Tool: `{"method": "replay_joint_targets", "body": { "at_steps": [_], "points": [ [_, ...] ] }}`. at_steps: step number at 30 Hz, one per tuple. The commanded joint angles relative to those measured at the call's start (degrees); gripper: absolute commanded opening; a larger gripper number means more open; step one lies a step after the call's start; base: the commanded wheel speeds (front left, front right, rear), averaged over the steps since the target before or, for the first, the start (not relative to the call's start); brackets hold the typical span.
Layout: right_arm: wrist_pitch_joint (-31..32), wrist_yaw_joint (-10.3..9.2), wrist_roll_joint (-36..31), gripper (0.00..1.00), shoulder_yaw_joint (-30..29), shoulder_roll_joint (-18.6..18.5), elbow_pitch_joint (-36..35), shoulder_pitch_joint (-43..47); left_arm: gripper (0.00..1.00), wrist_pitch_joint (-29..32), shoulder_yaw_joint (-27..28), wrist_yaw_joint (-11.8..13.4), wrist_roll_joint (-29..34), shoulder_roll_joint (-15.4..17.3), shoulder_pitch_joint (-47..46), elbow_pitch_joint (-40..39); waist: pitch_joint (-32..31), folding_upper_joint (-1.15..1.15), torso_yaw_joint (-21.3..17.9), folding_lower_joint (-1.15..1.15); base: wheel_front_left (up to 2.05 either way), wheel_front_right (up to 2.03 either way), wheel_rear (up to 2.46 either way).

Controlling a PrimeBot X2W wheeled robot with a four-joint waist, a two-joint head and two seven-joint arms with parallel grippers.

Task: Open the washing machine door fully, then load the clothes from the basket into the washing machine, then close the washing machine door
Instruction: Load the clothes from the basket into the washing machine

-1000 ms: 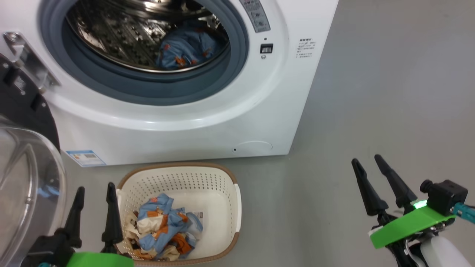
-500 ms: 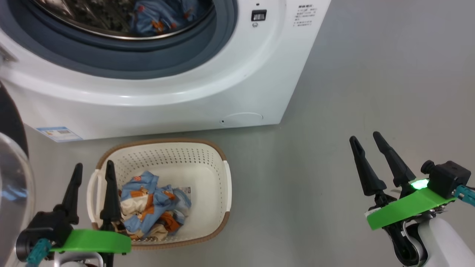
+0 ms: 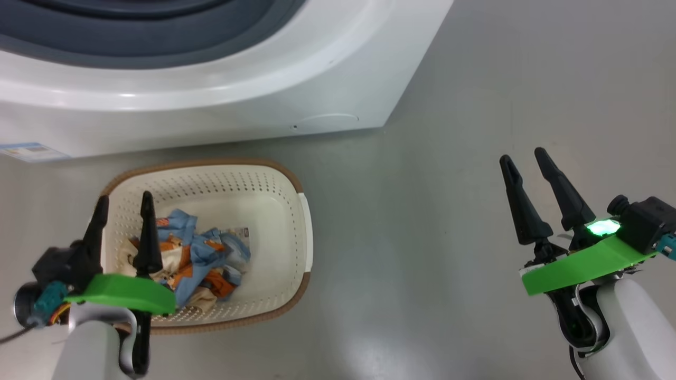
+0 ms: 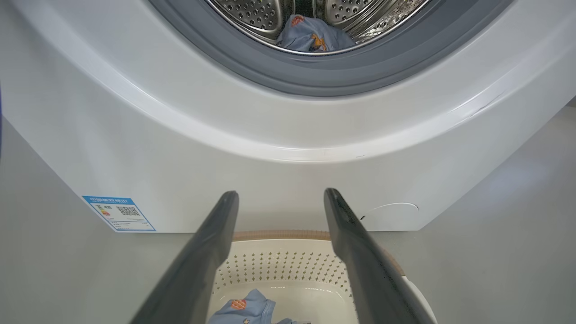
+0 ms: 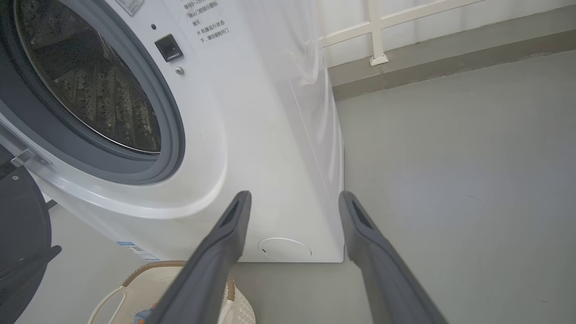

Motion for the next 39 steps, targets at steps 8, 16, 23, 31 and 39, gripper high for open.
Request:
{"method": "replay_joint_targets", "body": {
  "at_steps": [8, 16, 23, 31, 39],
  "points": [
    [-0.26, 0.09, -0.71, 1.0, 0.39, 0.29, -2.29, -2.13, 1.0, -0.2, 0.9, -1.2, 0.21, 3.64, -8.17, 9.98, 6.91, 0.0, -1.37, 0.0, 0.0, 0.0, 0.0],
    [-0.26, 0.09, -0.89, 1.0, 0.42, 0.89, -3.1, -4.19, 1.0, -0.27, -0.28, -1.75, 0.8, 5.16, -15.31, 21.24, 11.89, 0.0, -2.05, 0.0, 0.0, 0.0, 0.0],
    [-0.26, 0.09, -0.87, 1.0, 0.96, 1.88, -3.63, -6.22, 1.0, -0.29, -1.79, -2.3, 1.09, 6.86, -21.55, 33.13, 16.34, 0.0, -3.32, 0.0, 0.0, 0.0, 0.0],
    [-0.26, 0.09, -0.65, 1.0, 1.89, 3.58, -3.66, -7.69, 1.0, 0.79, -4.39, -2.65, 2.12, 8.05, -26.33, 42.95, 19.91, 0.0, -5.17, 0.0, 0.0, 0.0, 0.0],
    [-0.26, 0.09, -0.46, 1.0, 2.02, 4.2, -4.19, -8.53, 1.0, 2.84, -6.46, -2.87, 2.55, 8.75, -29.44, 49.27, 22.58, 0.0, -6.41, 0.0, 0.0, 0.0, 0.0]
  ]
}}
